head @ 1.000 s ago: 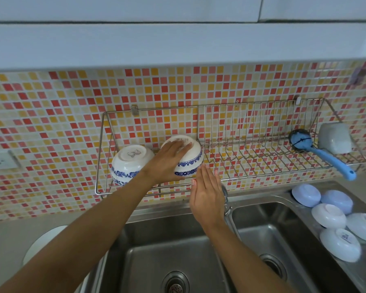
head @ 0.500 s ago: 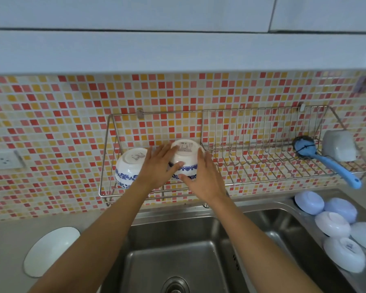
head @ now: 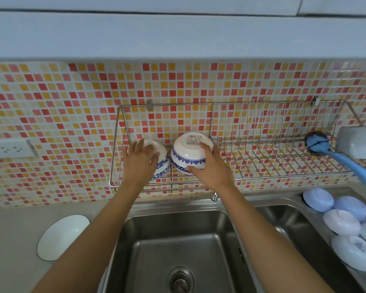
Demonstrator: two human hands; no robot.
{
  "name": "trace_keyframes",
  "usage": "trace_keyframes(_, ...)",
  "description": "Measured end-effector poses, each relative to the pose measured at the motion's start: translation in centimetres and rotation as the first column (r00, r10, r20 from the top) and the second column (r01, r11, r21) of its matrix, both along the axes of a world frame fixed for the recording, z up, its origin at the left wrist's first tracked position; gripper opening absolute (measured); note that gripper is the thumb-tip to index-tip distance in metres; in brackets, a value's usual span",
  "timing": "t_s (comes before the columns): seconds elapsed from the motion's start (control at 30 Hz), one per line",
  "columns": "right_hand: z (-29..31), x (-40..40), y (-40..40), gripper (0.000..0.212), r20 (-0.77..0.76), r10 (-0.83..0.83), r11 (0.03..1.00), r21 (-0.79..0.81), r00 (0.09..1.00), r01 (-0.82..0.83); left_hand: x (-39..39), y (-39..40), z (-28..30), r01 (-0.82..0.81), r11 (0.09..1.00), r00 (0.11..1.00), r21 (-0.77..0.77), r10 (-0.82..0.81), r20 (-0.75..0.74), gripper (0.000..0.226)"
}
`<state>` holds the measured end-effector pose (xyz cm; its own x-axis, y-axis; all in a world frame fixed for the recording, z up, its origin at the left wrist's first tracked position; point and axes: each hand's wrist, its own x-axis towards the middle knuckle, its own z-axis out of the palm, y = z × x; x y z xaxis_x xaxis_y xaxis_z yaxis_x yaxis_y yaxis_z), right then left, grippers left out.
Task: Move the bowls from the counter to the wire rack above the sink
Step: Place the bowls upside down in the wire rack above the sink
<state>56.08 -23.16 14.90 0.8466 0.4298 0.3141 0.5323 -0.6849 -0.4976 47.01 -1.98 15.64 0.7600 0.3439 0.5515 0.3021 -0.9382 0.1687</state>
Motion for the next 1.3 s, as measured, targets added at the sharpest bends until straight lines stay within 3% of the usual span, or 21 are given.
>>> trace_keyframes(0.13, 0.1, -0.8, 0.0, 0.076, 0.057, -0.071, 0.997, 0.029, 0.996, 0.07, -2.0, 1.0, -0.1, 0.142, 0.955, 0.99, -0.259, -0.13, 0.06, 0.053)
trace_keyframes(0.2, 0.2, -1.0, 0.0, 0.077, 0.08, -0.095, 0.995, 0.022, 0.992, 0.093, -2.3, 1.2, 0.0, 0.171, 0.937, 0.985, -0.306, -0.171, 0.027, 0.064)
trace_keyframes(0.33, 0.2, -1.7, -0.1, 0.087, 0.153, -0.121, 0.992, -0.03, 0.981, 0.127, -1.9, 1.6, 0.0, 0.173, 0.92, 0.983, -0.352, -0.183, 0.005, 0.067)
trace_keyframes(0.5, -0.9, -2.9, -0.3, 0.083, 0.228, -0.139, 0.981, -0.105, 0.964, 0.166, -2.8, 0.9, -0.1, 0.145, 0.941, 0.989, -0.306, -0.137, 0.045, 0.056)
trace_keyframes(0.7, -1.9, -4.6, -0.7, 0.079, 0.288, -0.145, 0.956, -0.207, 0.947, 0.21, -5.3, -0.6, -2.7, 0.059, 0.998, 0.993, -0.004, -0.059, -0.099, 0.06)
trace_keyframes(0.97, -4.0, -8.0, 0.0, 0.065, 0.307, -0.156, 0.962, -0.167, 0.939, 0.214, -10.0, -0.1, -6.0, 0.104, 0.988, 0.991, 0.116, -0.094, -0.092, 0.054)
trace_keyframes(1.13, -5.9, -12.1, 2.5, 0.059, 0.248, -0.09, 0.994, -0.041, 0.965, 0.103, -12.7, 0.8, -6.8, 0.188, 0.981, 0.979, 0.045, -0.183, -0.093, 0.054)
trace_keyframes(1.3, -8.4, -16.8, 6.9, 0.057, 0.259, 0.084, 0.995, 0.034, 0.962, -0.096, -17.3, 3.9, -8.0, 0.138, 0.972, 0.989, -0.193, -0.144, -0.021, 0.054)
